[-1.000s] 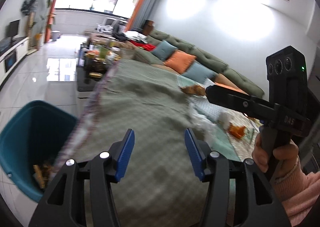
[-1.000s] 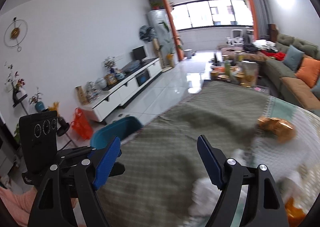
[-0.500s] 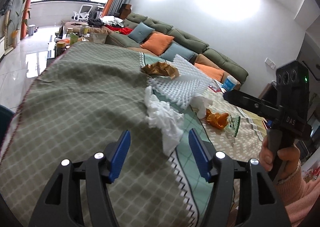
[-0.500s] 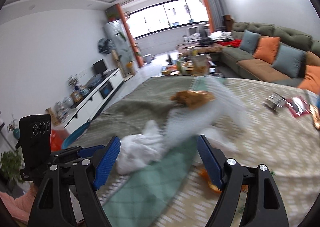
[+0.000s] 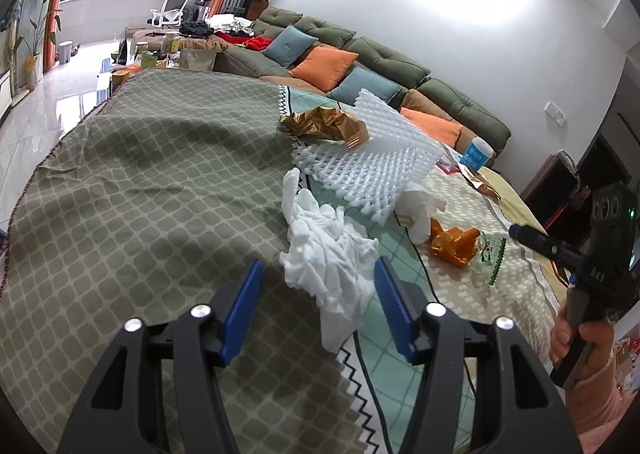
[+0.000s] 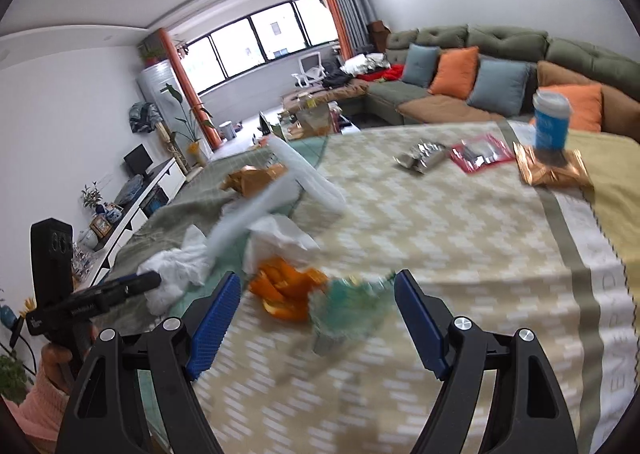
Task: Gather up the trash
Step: 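Grasp the white tissues with the left gripper while the right gripper grasps the green plastic bottle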
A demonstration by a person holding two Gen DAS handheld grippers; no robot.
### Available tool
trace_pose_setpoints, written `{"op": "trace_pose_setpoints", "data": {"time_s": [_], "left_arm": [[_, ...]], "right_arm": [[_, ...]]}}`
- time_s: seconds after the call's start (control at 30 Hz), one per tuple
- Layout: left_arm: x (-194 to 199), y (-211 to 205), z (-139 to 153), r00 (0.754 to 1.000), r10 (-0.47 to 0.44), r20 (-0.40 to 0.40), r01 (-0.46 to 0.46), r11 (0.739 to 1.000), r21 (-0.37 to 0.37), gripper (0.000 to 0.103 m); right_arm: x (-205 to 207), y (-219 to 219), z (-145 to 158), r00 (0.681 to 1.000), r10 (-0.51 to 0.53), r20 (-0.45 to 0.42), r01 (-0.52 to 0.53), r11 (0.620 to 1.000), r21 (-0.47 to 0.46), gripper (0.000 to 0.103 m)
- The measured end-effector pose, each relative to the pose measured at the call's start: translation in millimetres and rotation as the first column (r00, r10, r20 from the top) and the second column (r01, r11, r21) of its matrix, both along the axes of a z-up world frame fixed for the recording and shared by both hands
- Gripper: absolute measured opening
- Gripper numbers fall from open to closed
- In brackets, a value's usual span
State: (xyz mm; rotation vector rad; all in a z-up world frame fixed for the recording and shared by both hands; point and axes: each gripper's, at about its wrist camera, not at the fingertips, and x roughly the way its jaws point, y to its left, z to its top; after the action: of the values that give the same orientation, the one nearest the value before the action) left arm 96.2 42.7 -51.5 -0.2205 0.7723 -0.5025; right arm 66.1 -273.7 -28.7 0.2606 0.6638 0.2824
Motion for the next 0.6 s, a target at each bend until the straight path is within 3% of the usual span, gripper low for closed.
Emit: {"op": "trace_pose_setpoints", "data": {"time_s": [0.2,0.43,0.6], "left_arm": [[3.4,-7.0,-2.9,1.000,-0.015,-0.022,0.015,1.000,0.006,0.040],[2.8,-8.6,-1.8,0.999,-0.029,-0.024,0.030,1.000,0.010,0.019],[0.4,-7.7,0.6,0.999,-0.037,-0.013,0.037,0.999,0.002,0.012]], "right_arm": [[-0.3,0.9,-20.4,0.998,0.003,-0.058,-0.003,1.000,0.000,0.078],[-1.2,-4.5,-27.9,0.996,-0.018,-0.084,0.019,1.000,0.012,0.058],[-3.4,-15.5,-27.5,0.995,-0.038,-0.091,0.041,0.999,0.035,0.042]]}}
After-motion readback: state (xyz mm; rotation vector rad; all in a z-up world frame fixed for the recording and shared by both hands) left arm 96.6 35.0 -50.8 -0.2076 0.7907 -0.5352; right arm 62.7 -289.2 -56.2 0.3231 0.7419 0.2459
